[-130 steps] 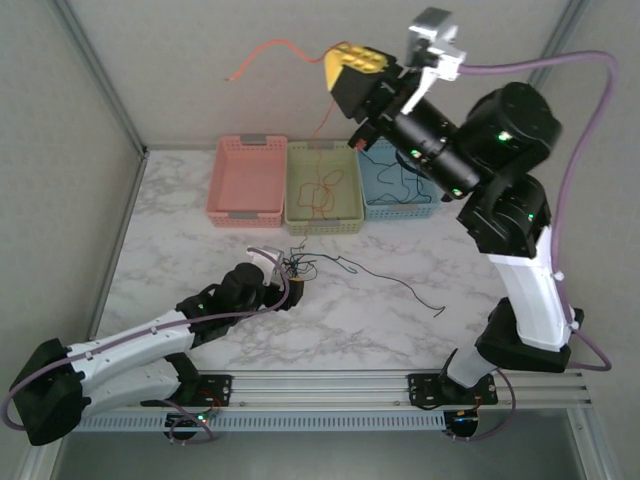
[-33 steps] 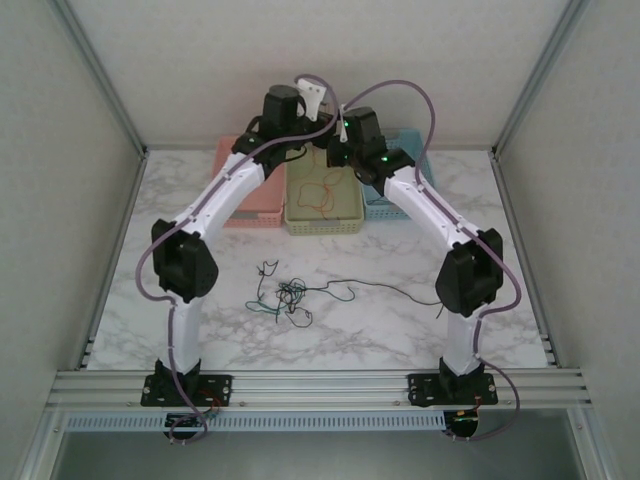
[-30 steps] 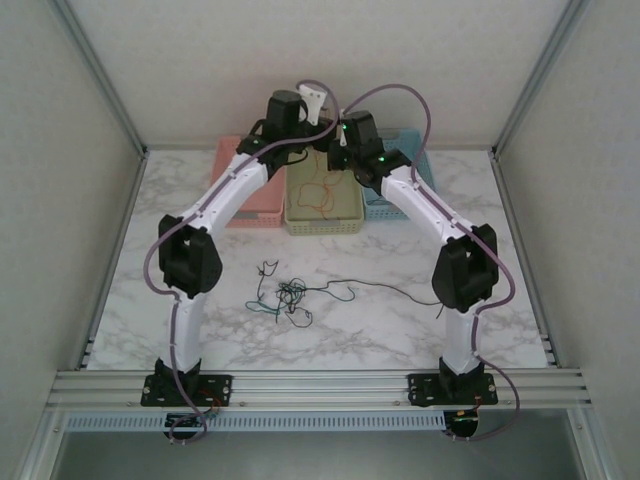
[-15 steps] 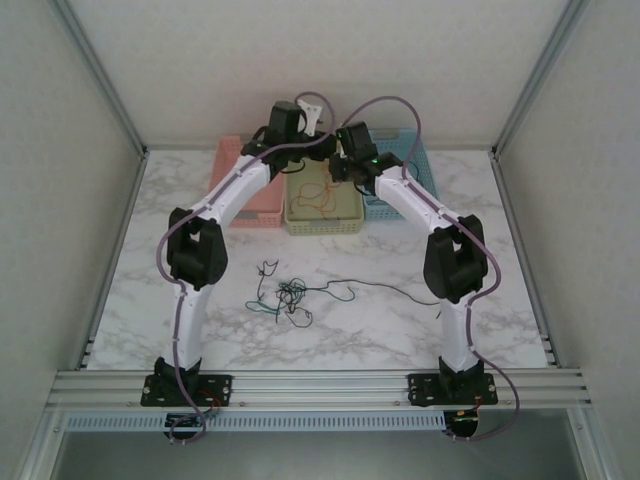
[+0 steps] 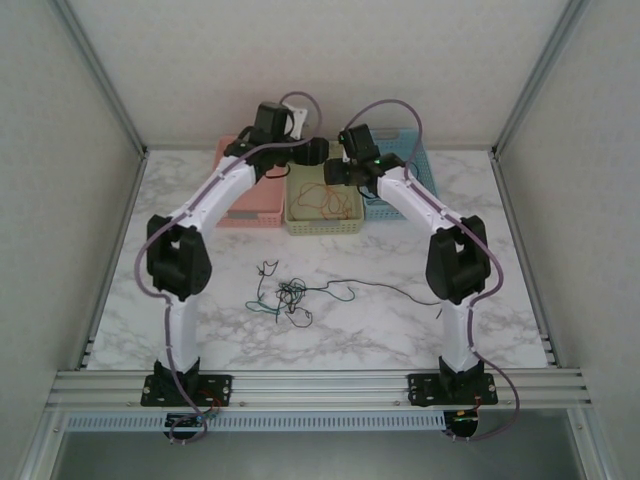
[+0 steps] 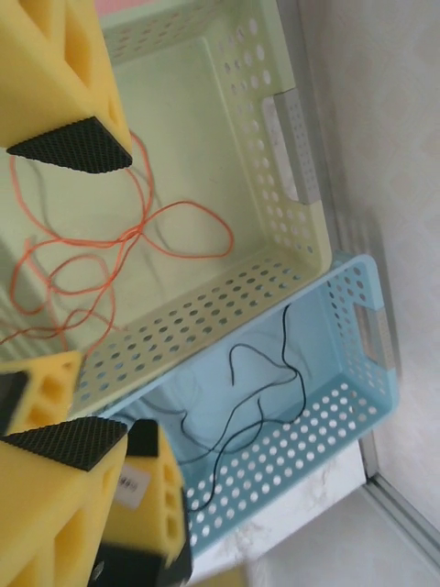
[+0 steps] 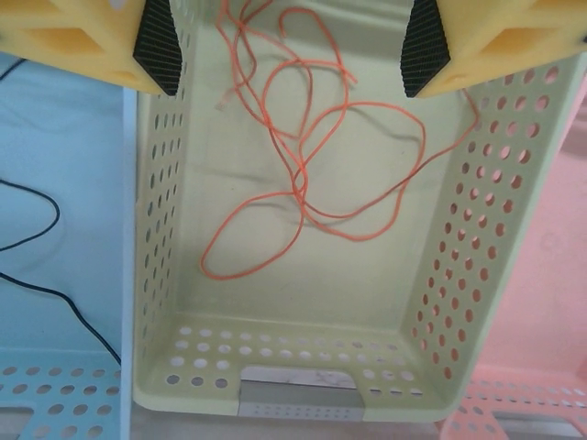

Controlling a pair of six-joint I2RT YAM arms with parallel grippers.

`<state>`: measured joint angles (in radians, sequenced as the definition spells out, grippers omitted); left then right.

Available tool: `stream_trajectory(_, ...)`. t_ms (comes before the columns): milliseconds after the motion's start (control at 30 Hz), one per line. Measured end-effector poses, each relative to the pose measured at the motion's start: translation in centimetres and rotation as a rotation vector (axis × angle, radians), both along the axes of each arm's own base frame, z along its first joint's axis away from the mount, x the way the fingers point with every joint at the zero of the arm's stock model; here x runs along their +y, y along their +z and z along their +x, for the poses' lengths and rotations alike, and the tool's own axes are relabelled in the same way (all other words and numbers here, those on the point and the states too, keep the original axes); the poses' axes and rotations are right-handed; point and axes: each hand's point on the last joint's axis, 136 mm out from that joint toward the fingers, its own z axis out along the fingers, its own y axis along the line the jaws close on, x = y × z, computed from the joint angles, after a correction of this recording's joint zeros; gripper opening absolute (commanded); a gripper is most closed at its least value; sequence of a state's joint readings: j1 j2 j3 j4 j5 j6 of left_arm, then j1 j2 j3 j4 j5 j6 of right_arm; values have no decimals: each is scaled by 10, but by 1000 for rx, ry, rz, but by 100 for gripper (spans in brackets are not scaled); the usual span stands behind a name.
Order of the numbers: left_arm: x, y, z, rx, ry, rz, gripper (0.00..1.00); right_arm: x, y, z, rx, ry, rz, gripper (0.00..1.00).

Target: Untangle the cables

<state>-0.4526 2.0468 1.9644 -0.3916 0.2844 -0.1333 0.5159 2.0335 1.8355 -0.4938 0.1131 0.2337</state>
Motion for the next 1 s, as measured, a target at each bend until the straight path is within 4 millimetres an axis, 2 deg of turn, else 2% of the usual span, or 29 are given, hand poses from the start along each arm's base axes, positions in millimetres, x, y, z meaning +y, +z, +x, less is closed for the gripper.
stream_trajectory(133,22,56,-35,-87,33,-40,74,-12,23,-28,-15,18,20,67)
stream_trajectory(200,40,91,-61,-151,65,-69,74,-20,40,-49,-30,32,44,66)
stream_trajectory(300,72,132,-106,-228,120,-113,76,-25,60,-83,-29,87,101,63)
stream_trajectory(367,93,147,-137,-262,154,-138,78,-23,66,-103,-12,127,129,61)
stream_trajectory(433,113,153,-170,-277,183,-165,80,-19,59,-123,29,166,128,61)
stream_trajectory(533,136,140,-214,-248,204,-192,80,-16,24,-154,137,208,74,60)
stream_trajectory(600,146,120,-237,-203,217,-202,80,-18,-4,-174,222,223,28,57)
stream_trajectory(667,155,91,-259,-130,229,-203,80,-25,-33,-195,313,226,-20,55)
stream_trajectory(733,162,68,-274,-72,241,-204,80,-30,-56,-213,385,226,-63,53)
stream_trajectory(833,171,37,-295,6,261,-200,81,-24,-77,-236,442,251,-123,52)
stream_trajectory(933,177,27,-308,34,273,-206,81,-14,-93,-257,473,290,-174,49)
stream_trajectory(1000,178,26,-312,38,272,-223,81,-15,-100,-261,486,294,-201,49)
